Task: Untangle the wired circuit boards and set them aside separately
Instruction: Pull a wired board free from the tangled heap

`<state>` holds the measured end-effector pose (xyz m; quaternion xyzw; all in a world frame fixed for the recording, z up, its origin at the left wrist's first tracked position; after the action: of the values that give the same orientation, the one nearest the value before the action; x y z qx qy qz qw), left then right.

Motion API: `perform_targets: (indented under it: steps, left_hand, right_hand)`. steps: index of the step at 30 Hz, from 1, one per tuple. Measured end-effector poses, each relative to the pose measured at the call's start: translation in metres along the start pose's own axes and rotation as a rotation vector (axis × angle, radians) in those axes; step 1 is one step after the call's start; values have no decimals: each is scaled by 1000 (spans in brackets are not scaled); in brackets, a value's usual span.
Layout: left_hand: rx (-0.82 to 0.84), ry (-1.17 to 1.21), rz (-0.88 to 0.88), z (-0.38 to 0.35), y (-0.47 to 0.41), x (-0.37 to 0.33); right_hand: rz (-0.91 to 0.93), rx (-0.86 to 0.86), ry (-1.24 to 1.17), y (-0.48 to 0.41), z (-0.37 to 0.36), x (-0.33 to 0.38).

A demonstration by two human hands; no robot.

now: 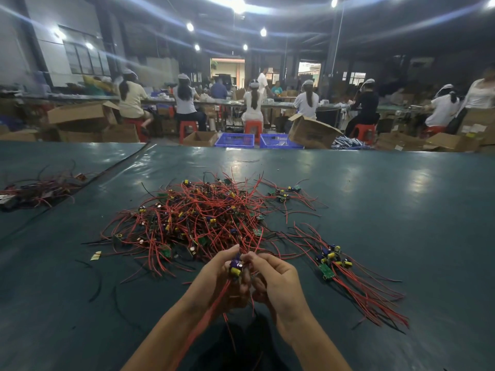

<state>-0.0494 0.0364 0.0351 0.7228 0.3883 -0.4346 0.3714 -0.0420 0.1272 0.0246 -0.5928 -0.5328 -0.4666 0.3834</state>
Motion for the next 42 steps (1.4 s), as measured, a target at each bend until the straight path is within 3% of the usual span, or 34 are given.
perform_targets:
  steps: [4,11,17,26,42]
  left_hand:
    - [51,-134,-48,-5,5,-2]
    - [-11,-237,-33,7,-3,2]
    - [-84,-324,-25,13,-5,4]
    - [-91,-457,-24,12,-2,2]
    - [-22,-559,7,1,6,-2]
  right_hand:
    - [-34,-18,-12,0,2,-2]
    - [-174,26,-215,-1,-2,-19]
    - [-216,-39,-204,-3,8,-23]
    - [-118,-220,-53,-6,29,-21]
    - [-109,-405,-273,-12,62,-8]
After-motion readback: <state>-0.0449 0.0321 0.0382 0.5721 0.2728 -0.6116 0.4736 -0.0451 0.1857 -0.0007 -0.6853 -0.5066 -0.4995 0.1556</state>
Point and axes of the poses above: each hand's wrist, its own y-axis away from the middle knuckle, its own z-axis out of the back of the hand, x = y × z, the point moved 10 cm from there along -y, towards the middle knuckle
